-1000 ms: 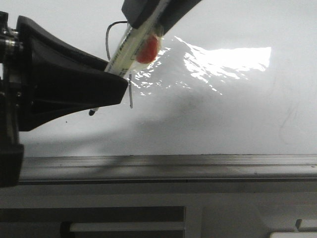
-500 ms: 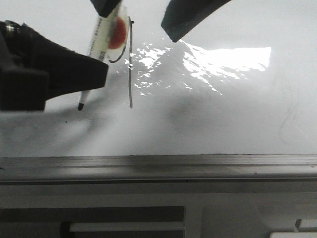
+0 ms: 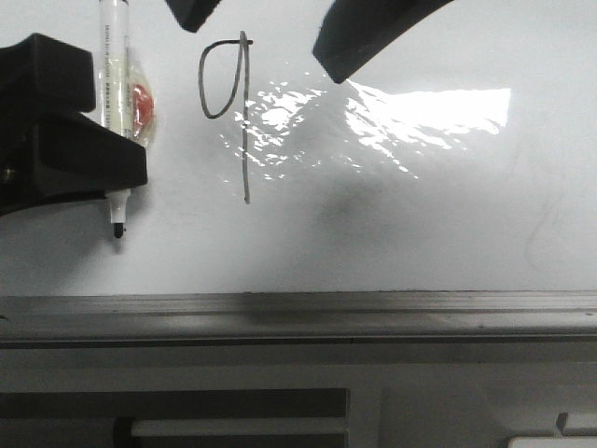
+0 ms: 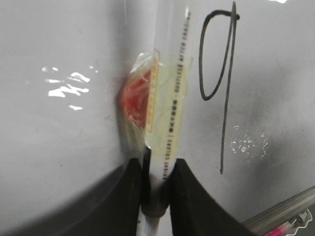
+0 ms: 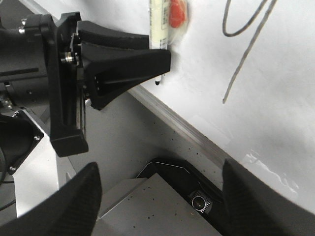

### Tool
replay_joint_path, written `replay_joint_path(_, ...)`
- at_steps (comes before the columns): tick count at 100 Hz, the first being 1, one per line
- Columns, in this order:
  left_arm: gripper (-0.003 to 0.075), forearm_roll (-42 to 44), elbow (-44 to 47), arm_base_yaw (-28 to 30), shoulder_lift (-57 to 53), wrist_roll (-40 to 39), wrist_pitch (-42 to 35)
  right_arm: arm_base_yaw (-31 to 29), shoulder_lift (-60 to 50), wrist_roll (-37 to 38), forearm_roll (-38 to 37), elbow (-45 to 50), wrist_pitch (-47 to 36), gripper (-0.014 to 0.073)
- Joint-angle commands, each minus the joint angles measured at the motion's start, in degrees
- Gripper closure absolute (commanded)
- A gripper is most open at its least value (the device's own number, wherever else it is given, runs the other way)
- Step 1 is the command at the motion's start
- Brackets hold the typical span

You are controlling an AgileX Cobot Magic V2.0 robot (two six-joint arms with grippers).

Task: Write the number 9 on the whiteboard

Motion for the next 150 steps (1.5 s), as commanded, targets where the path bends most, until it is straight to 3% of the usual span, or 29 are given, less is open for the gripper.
replay_joint_path(1, 0.0741, -1.6, -1.5, -0.2, 0.1, -0.4, -1.0, 0.1, -1.6, 0.0, 0.8, -1.9, -2.3, 0.0138)
replay_joint_path(90, 0.0736, -2.1, -1.6, -0.2, -0.1, -0.4, 2.9, 0.1, -1.6, 0.0, 0.8, -1.9, -0.5, 0.0138)
replay_joint_path(100, 0.0650, -2.1, -1.5, -0.2, -0.1, -0.4, 2.8, 0.1, -1.6, 0.0, 0.8, -1.9, -0.5, 0.0141)
replay_joint_path(112, 0.0421, -2.1, -1.5, -0.2, -0.3, -0.4, 1.6, 0.1, -1.6, 0.0, 0.8, -1.9, -0.5, 0.0141)
replay_joint_path(119, 0.0344, -2.1, -1.5, -0.2, -0.6, -0.4, 0.3, 0.1, -1.6, 0.0, 0.8, -1.9, -0.5, 0.0141)
replay_joint_path(142, 0.0329, -1.9, -1.5, -0.2, -3.7, 0.1, -0.4, 0.1, -1.8, 0.0, -3.4, -1.9, -0.8, 0.0146)
replay_joint_path(150, 0.0331, -0.4, -1.5, -0.2, -6.4, 0.2, -0.4, 0.1, -2.3, 0.0, -6.4, -1.6, -1.9, 0.0221)
